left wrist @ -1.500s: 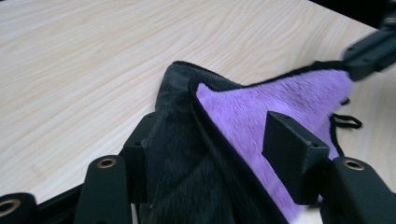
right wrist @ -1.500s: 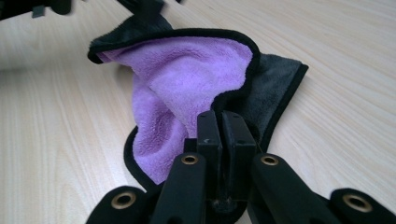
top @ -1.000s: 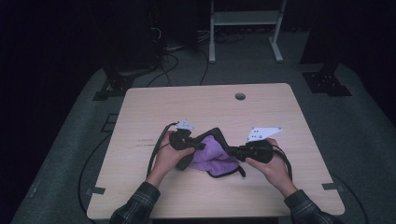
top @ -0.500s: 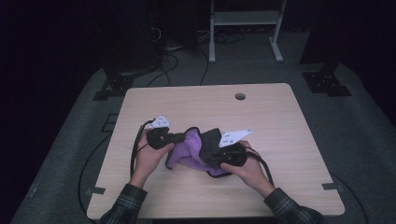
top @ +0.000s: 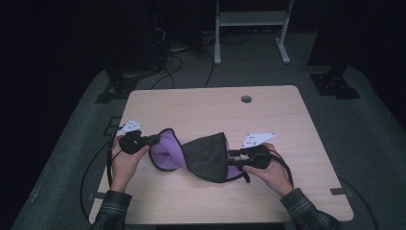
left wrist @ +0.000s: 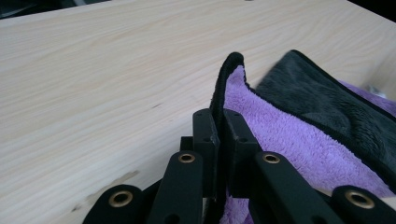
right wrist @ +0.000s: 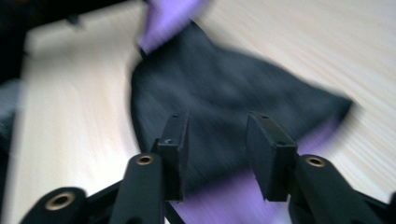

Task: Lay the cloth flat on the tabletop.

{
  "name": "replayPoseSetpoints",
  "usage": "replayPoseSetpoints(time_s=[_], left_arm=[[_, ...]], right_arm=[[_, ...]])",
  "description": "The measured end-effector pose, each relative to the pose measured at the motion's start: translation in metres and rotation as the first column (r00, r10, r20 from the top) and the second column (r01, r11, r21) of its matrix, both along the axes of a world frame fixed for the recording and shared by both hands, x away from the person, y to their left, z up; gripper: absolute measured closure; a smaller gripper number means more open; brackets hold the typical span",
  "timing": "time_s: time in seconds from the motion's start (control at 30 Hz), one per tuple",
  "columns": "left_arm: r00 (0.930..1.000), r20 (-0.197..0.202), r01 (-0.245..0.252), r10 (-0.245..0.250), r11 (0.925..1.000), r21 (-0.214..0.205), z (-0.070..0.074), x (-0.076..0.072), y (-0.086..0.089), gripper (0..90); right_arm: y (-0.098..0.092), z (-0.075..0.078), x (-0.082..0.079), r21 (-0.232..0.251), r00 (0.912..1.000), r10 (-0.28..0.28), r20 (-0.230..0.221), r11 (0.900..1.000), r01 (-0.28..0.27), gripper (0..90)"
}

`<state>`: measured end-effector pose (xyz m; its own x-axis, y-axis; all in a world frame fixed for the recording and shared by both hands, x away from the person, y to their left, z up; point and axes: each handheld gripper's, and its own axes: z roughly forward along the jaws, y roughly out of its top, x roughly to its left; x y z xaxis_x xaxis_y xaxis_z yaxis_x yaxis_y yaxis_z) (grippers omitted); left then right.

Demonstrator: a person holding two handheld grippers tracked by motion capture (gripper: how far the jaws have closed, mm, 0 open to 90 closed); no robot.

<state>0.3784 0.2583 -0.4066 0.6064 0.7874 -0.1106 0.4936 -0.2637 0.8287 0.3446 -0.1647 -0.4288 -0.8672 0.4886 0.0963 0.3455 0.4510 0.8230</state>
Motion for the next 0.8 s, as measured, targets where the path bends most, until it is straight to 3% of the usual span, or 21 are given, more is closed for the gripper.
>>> replayPoseSetpoints(time_s=[0.13,0.27,0.33,0.37,0.43,0.5,0.6,0.7,0.8], left_arm=[[0.9999,-0.004,-0.015,0.015,0.9999,-0.001,-0.002,0.002,0.005,84.4],[0.9999,-0.006,-0.014,0.014,0.9999,-0.004,-0.002,0.003,0.005,84.4],[0.9999,-0.007,-0.014,0.014,0.9999,-0.005,-0.002,0.003,0.005,84.5],[0.9999,-0.006,-0.014,0.014,0.9999,-0.005,-0.002,0.003,0.005,84.5],[0.9999,-0.003,-0.010,0.010,0.9999,-0.002,-0.001,0.003,0.004,84.5],[1.0000,-0.003,-0.009,0.009,1.0000,-0.003,-0.001,0.003,0.004,84.6],[0.9999,-0.006,-0.013,0.013,0.9999,-0.004,0.000,0.003,0.007,84.7],[0.9997,-0.010,-0.024,0.024,0.9997,-0.006,0.000,0.002,0.010,84.8],[0.9993,-0.026,-0.028,0.027,0.9995,-0.016,-0.002,0.003,0.012,84.8]], right_arm=[[-0.017,-0.021,-0.001,-0.086,0.9990,-0.035,-0.028,0.9958,0.032,53.5],[-0.016,-0.033,-0.008,-0.154,0.9989,-0.011,-0.045,0.9881,0.004,50.9],[-0.013,-0.039,-0.008,-0.186,0.9980,-0.009,-0.062,0.9826,-0.002,52.2],[-0.012,-0.042,-0.008,-0.209,0.9977,-0.014,-0.066,0.9780,-0.001,57.9],[-0.010,-0.043,-0.008,-0.201,0.9962,-0.001,-0.088,0.9794,-0.016,69.9],[-0.009,-0.041,-0.008,-0.218,0.9971,-0.009,-0.076,0.9760,-0.008,79.8],[-0.014,-0.035,-0.006,-0.240,0.9971,-0.044,-0.061,0.9703,0.028,82.7],[-0.035,-0.022,0.001,-0.195,0.9929,-0.113,-0.037,0.9752,0.104,83.0],[-0.061,-0.010,0.007,-0.158,0.9810,-0.193,-0.017,0.9693,0.188,83.2]])
